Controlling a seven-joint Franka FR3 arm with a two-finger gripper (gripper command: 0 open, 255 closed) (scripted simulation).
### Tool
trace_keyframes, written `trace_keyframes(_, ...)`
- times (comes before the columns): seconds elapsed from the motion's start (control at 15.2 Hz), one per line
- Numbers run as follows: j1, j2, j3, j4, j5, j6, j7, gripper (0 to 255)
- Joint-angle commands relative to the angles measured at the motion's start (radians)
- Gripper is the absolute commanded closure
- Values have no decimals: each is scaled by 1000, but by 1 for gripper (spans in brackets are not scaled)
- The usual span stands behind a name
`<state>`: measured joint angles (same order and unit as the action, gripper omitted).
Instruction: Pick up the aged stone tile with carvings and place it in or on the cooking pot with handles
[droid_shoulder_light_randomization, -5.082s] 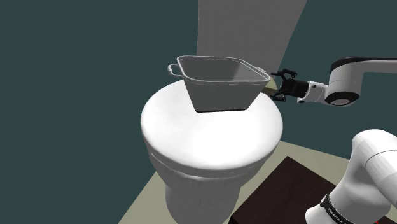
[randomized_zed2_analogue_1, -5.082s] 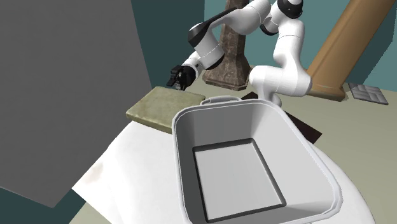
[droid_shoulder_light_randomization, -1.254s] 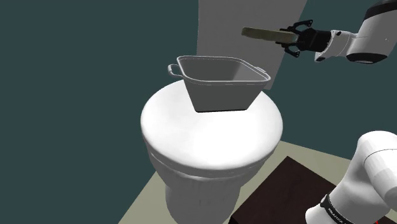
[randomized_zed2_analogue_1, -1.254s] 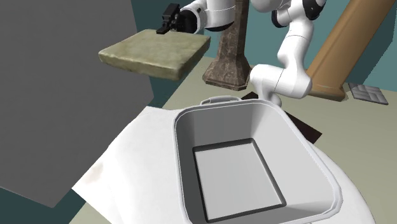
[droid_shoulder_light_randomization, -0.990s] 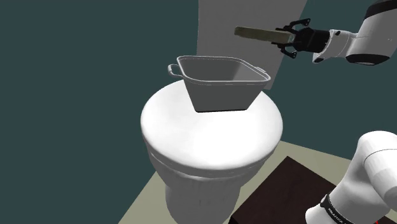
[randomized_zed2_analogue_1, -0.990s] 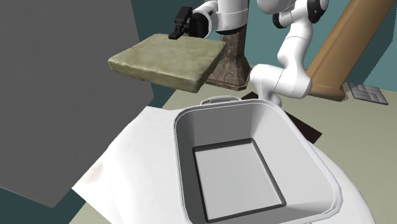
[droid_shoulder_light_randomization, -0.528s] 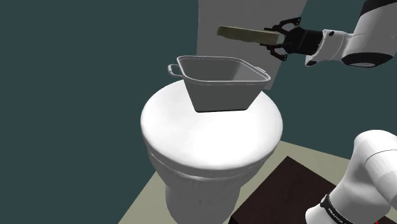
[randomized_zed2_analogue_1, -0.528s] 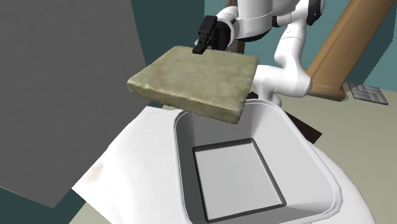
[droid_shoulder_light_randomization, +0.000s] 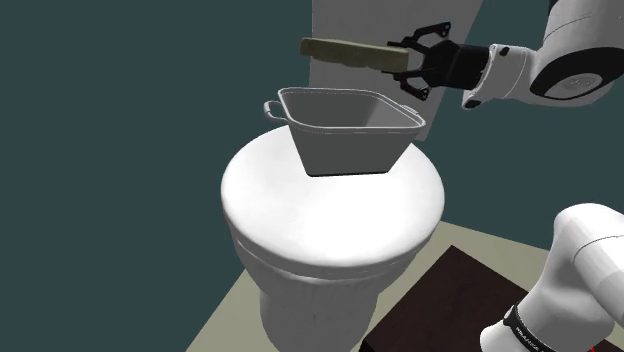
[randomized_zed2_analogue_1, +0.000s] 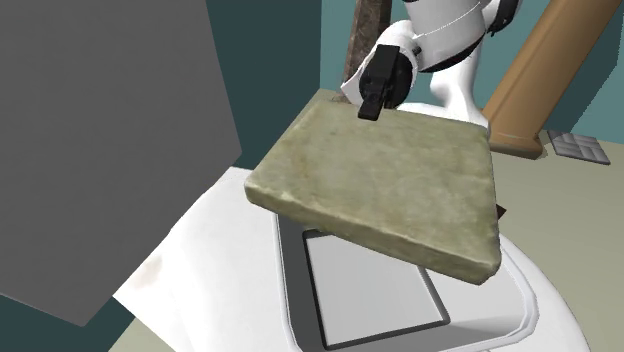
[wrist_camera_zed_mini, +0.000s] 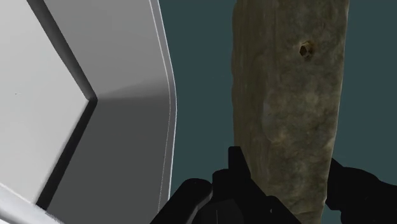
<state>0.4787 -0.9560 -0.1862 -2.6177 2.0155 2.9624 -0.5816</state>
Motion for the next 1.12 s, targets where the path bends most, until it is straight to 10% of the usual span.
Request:
trace_keyframes(0.0,-50,42,93,20,145,-15,-63,255)
trace_keyframes(1.06,-167,52,122,-116,308,-182,-227,255)
